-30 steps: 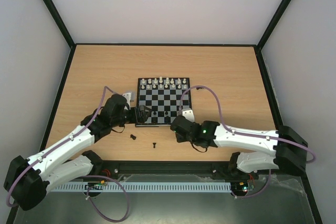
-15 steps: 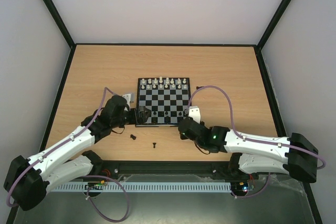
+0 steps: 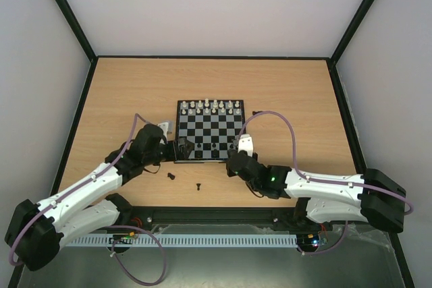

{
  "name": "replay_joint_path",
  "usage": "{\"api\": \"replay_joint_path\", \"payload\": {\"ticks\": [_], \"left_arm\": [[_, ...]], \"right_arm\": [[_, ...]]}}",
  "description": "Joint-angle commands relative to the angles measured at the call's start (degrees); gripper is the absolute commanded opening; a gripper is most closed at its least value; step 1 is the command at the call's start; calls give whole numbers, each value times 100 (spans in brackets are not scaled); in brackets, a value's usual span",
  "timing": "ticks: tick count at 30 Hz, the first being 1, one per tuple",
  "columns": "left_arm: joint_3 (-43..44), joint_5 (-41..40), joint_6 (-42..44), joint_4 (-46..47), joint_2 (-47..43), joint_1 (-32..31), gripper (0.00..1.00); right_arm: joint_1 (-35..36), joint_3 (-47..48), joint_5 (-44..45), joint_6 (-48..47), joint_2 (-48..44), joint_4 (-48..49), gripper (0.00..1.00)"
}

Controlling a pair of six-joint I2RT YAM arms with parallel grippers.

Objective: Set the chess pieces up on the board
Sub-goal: Pick up the chess piece at the center of the board, then place the chess piece on the chessboard.

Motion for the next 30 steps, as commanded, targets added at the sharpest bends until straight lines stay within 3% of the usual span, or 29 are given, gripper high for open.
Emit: {"api": "replay_joint_path", "payload": {"ticks": [1,5,11,20,30], "left_arm": [[-99,352,-47,314,-113,-15,99],[-312,1301,-146,972,-323,-12,99],[-890,2471,-1004,2679,-845,-44,99],[-1542,2491,-2638,4947,-1500,-141,99],[-1995,2048,-3218,5558,-1835,-235,98]], "right_arm": [[29,348,-229,-126,-35,118,1],[21,1006,-851,103,-327,-428,1],[-110,1623,-1472,842,-744,-675,1],[-456,1437,-2671,1666,-600,601,1],[-583,1085,-3012,2160,-506,1598,1]]}}
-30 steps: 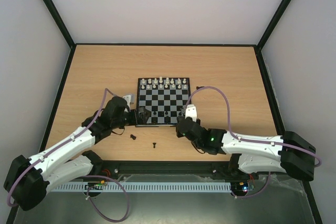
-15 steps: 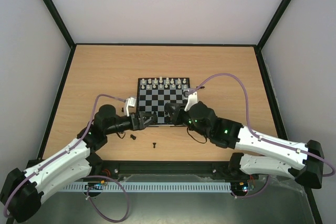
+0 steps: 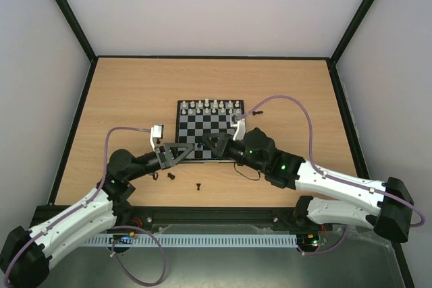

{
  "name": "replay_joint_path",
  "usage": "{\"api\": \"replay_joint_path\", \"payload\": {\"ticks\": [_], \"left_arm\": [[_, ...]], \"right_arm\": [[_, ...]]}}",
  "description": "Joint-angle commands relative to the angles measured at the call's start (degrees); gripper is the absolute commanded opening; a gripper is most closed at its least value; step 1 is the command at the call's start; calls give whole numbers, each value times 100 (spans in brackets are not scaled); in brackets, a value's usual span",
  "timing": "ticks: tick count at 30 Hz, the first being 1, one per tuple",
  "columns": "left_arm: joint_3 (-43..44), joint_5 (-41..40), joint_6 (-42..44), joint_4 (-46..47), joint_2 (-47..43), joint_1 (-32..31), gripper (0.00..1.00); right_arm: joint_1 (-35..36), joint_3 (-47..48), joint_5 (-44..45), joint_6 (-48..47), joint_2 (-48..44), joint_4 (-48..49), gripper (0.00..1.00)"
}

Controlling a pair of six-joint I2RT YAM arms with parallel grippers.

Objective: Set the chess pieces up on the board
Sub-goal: Place the chess piece on the chessboard.

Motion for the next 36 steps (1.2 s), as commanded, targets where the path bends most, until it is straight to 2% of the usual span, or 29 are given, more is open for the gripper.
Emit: {"api": "replay_joint_path", "payload": {"ticks": [1,23,36], "left_arm": [[-134,-208,-340,618,-30,-49,97],[-164,-562,-481,989,522,-219,65],[-161,-631,-545,1210,781,-366,52]], "right_arm": [[-33,-171,-153,334,14,792,1],[-32,-223,-363,532,489,1335,1],[-33,-241,-301,546,586,1385,1]]}}
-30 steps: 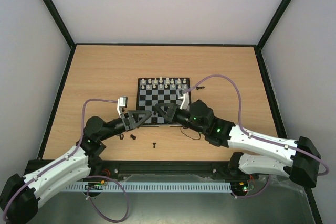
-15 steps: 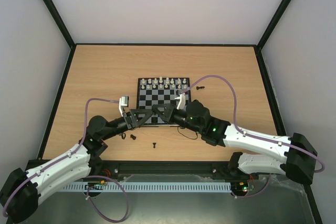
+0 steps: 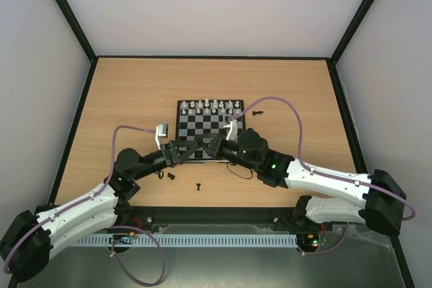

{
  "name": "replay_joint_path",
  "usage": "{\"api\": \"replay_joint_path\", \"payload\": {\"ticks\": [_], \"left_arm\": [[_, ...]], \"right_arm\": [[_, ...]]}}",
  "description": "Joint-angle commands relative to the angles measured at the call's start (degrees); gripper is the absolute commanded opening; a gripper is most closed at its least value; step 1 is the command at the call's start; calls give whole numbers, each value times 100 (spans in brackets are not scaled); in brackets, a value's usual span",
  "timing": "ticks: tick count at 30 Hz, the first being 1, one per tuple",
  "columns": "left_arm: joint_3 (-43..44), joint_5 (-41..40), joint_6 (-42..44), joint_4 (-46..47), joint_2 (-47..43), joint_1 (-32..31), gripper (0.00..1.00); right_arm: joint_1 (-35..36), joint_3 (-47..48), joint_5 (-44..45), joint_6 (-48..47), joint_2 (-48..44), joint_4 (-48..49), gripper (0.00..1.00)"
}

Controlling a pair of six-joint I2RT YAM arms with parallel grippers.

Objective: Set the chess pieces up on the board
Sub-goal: Place the chess piece on the chessboard.

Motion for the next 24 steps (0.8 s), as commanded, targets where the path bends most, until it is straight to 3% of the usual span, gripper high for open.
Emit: {"api": "replay_joint_path", "payload": {"ticks": [1,12,17,24], "left_arm": [[-64,-78,-4,404,49,-47,50],[-85,-164,-26,323,80,-70,26],[-59,-178,-39,314,119,-81,23],[7,-189,60,24,110,-82,22]], "right_arm": [[-23,-60,93,48,23,271,1],[-20,-132,124,65,-71,253,1],[-15,-143,114,81,-74,244,2],[-17,-142,156,35,-183,79,18]]}}
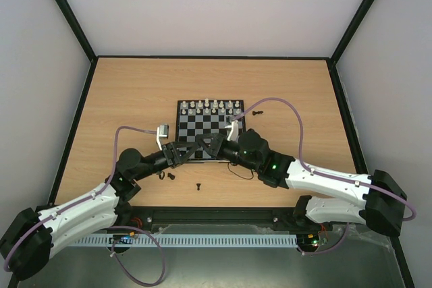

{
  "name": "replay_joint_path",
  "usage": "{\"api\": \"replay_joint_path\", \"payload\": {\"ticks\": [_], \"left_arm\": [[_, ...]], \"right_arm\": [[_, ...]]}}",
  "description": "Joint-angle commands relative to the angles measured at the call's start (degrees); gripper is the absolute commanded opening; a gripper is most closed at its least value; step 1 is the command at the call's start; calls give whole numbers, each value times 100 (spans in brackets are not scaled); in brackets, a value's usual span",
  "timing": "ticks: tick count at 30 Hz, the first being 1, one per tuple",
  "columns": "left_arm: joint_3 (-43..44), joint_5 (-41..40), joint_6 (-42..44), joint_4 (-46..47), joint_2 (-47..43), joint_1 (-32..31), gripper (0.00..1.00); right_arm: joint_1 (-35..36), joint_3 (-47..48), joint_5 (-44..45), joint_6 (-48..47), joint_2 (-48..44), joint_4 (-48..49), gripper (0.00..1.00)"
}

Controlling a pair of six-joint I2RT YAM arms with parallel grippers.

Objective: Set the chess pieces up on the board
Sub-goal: Place the chess piece on the chessboard.

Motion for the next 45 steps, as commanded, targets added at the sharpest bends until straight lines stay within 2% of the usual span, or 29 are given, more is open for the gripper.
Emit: {"api": "replay_joint_path", "payload": {"ticks": [1,5,13,20,24,27,33,45], "left_arm": [[85,-28,113,-44,-20,-26,22],[157,-1,230,-283,-55,-26,22],[359,254,605,-892,-88,-26,22],[972,1096,1755,-2514,-190,-34,23],[1219,1378,2378,-3422,-414,-126,23],[1398,1529,2770,-3972,-569,-280,23],[1550,1701,3072,-4402,-741,-834,24],[1851,1764,3657,-4728,-553,-1641,24]], "right_arm": [[-19,-58,137,-34,-202,-30,21],[-70,-73,206,-96,-382,-229,31],[-533,-90,-43,-277,-887,-1123,40],[-1189,577,-1229,-1300,-1463,-3044,47],[-1238,1120,-1985,-1937,-1519,-4135,49],[-1232,1220,-2717,-2152,-1588,-4517,49],[-1237,919,-4103,-2193,-1592,-4623,49],[-1232,216,-5444,-2032,-1707,-4162,50]]}}
